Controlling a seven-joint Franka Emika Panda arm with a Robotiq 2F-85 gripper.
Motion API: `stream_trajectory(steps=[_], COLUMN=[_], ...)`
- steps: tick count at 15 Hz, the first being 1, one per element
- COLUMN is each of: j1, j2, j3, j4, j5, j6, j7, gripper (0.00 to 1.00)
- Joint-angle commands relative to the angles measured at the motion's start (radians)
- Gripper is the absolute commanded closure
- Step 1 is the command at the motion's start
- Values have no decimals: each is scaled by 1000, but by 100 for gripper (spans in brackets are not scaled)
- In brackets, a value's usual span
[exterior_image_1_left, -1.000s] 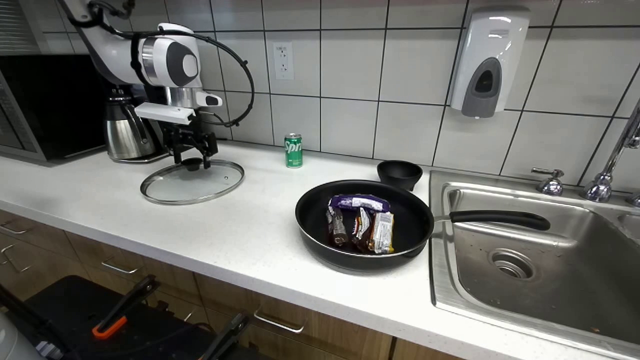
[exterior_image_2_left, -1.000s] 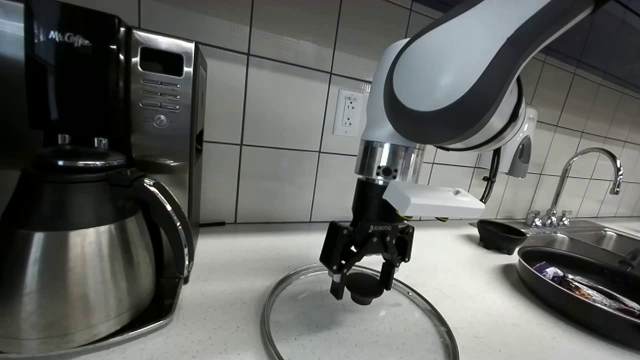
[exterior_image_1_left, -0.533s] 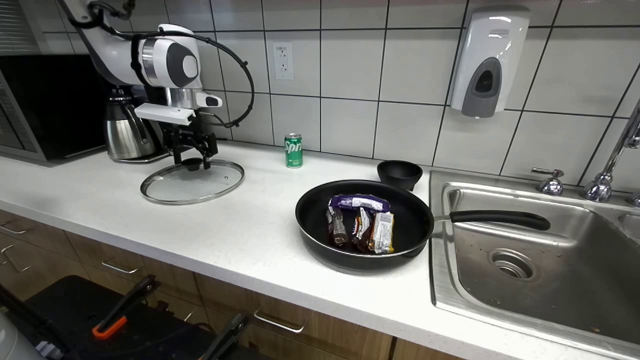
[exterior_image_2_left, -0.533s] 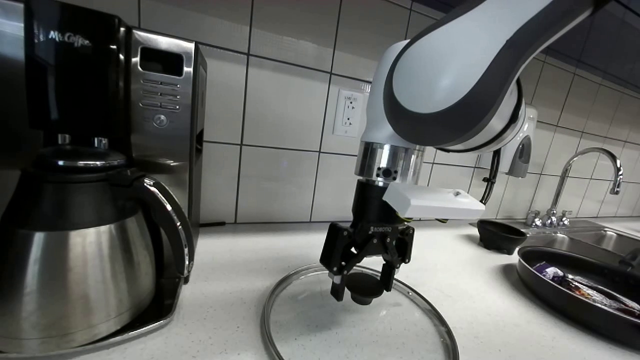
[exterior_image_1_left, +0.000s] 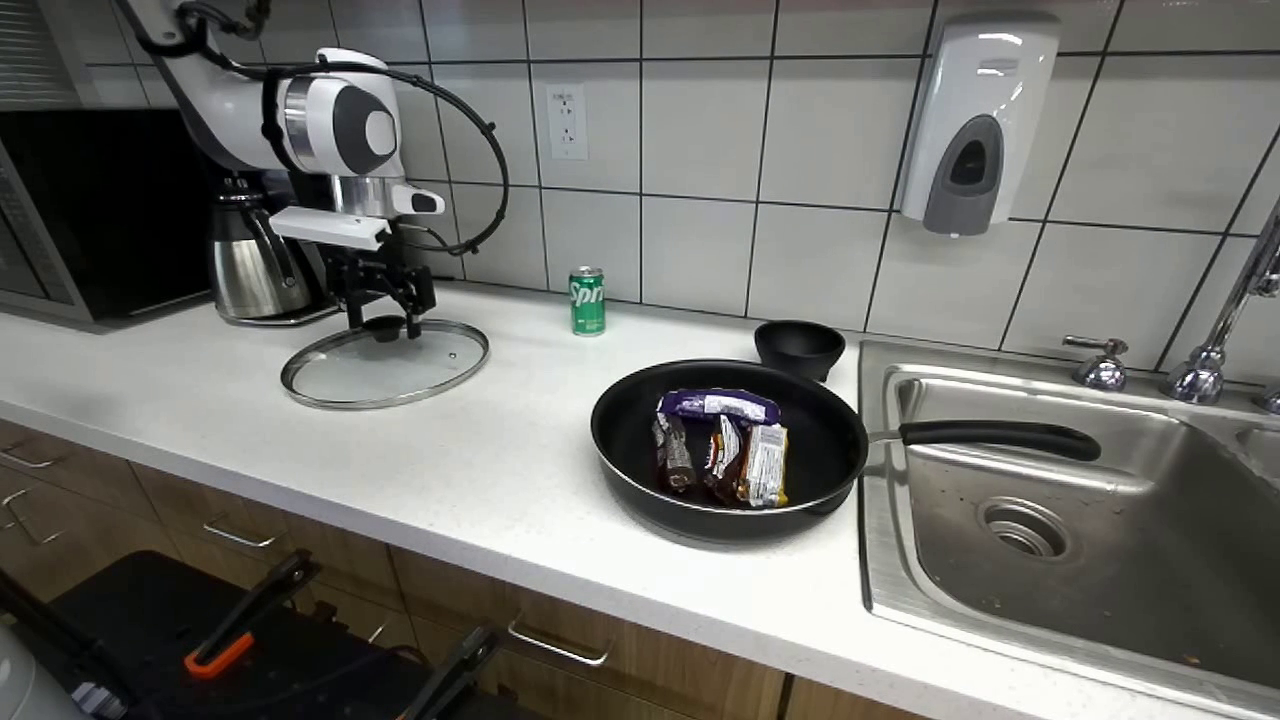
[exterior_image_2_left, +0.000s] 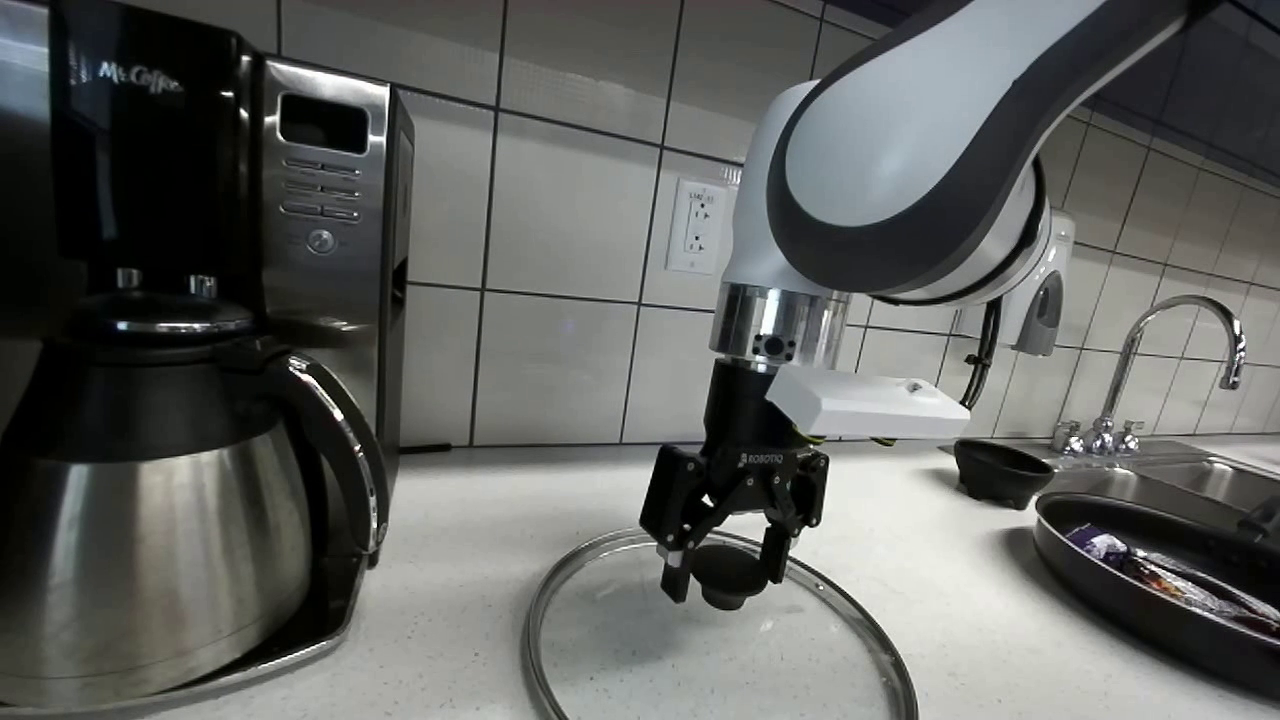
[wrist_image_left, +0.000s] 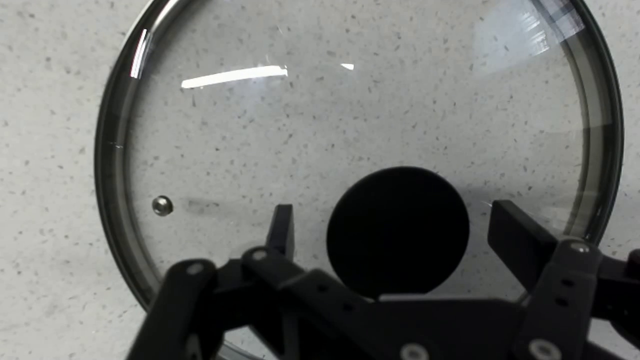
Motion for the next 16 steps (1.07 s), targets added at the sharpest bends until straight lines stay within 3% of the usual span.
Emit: stream_trajectory(steps=[1, 16], j1=[2, 18], j2=[0, -8], j3=[-3, -11], j4=[2, 7], j5=[2, -24], j6=[-2, -33], j7=[-1, 12], gripper=[0, 0])
